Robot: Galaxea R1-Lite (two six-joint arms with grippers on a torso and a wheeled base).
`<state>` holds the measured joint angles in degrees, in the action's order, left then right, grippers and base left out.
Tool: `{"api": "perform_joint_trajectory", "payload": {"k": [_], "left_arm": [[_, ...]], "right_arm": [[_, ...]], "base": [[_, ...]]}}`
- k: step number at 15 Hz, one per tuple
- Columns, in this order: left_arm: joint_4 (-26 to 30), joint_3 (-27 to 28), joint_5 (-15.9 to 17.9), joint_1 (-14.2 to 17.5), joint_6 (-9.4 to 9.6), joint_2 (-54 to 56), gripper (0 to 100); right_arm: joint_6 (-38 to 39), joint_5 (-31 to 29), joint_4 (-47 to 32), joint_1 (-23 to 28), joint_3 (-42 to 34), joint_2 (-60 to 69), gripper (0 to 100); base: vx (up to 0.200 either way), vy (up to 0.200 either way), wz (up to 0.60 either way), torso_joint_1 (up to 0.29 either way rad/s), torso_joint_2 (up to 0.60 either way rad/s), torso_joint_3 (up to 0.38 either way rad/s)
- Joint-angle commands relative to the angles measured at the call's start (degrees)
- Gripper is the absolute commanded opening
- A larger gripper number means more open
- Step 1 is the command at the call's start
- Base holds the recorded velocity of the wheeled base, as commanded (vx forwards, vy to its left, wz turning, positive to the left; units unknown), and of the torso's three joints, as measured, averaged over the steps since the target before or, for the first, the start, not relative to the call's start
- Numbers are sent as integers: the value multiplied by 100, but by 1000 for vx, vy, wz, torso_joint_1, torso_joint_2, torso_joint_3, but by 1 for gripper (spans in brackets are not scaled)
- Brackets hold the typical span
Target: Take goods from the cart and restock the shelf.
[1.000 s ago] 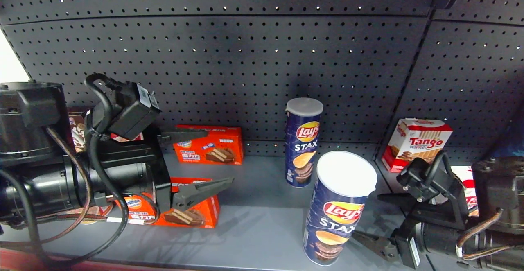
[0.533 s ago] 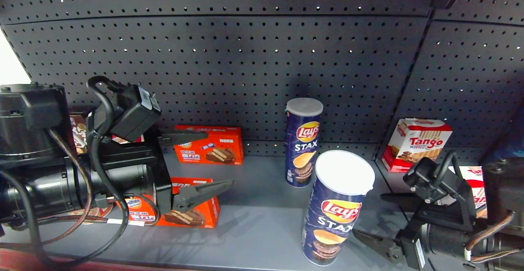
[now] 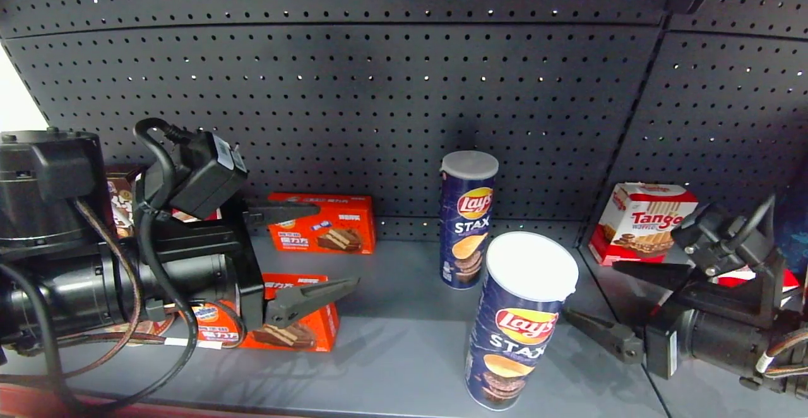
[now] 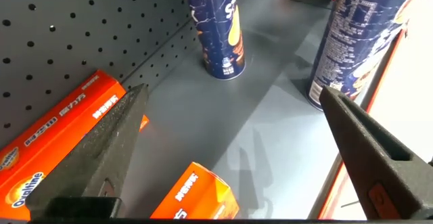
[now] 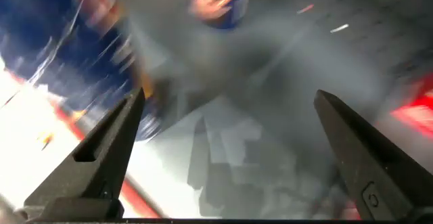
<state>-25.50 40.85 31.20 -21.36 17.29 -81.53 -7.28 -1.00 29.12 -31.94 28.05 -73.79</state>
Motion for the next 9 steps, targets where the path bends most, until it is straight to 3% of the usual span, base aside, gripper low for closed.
{"api": "perform_joint_trajectory", "payload": {"k": [1, 7, 9], "left_arm": [[-7, 11, 1, -9, 3, -21, 100], [-7, 2, 1, -9, 3, -38, 100], [-7, 11, 1, -9, -6, -47, 100]], "right_arm": [[7, -102, 14, 74, 34, 163, 100], [69, -93, 23, 91, -45, 242, 100], [69, -102, 23, 100, -45, 242, 100]], "base": [[0, 0, 0, 0, 0, 0], [0, 0, 0, 0, 0, 0], [0, 0, -300, -1, 6, 1]]}}
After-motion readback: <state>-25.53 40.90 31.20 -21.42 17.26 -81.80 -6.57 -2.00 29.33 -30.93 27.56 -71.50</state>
